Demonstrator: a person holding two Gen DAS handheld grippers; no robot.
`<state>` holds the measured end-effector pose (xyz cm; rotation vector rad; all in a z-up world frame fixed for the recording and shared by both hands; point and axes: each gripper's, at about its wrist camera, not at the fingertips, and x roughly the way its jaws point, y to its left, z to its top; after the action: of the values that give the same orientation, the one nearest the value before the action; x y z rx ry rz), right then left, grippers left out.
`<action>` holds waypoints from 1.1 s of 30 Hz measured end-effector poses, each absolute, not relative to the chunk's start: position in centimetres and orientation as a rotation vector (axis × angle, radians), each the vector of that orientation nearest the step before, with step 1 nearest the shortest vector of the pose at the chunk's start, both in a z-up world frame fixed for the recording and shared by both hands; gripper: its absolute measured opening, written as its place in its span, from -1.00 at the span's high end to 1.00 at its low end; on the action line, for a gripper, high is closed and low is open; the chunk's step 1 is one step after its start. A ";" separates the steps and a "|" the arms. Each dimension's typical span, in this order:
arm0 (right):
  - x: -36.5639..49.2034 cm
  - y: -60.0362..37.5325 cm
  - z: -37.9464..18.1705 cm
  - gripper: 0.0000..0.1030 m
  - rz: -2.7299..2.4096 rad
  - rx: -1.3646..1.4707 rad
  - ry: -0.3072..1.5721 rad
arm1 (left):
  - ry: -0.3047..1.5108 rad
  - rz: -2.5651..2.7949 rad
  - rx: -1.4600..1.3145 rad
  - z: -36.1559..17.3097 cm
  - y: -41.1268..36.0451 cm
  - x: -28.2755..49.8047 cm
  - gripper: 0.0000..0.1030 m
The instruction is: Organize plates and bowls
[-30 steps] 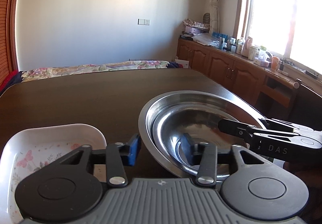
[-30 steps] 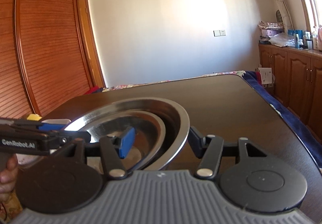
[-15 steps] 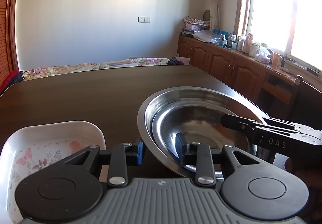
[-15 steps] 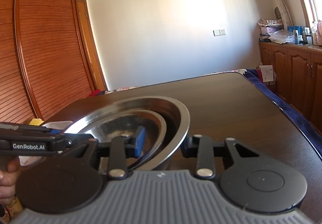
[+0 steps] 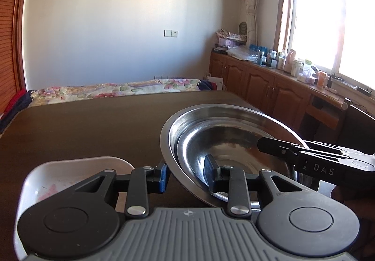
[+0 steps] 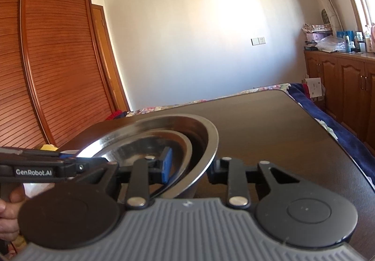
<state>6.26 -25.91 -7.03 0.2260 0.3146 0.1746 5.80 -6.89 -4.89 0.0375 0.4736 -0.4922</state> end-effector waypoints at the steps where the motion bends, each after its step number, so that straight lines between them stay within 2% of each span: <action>1: 6.3 -25.8 -6.9 0.38 0.178 0.227 0.313 | 0.470 -0.490 0.038 -4.7 -6.6 5.7 0.35; 18: 7.0 -22.0 -4.0 0.38 0.271 0.166 0.294 | 0.421 -0.393 0.008 -1.7 -1.0 4.4 0.35; 33: 8.0 -17.3 -2.8 0.38 0.370 0.127 0.301 | 0.421 -0.302 -0.006 -1.2 3.7 3.9 0.35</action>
<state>8.02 -17.34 -2.82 0.1274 0.3007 0.3701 3.90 3.74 -1.21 -0.0062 0.4206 -0.3022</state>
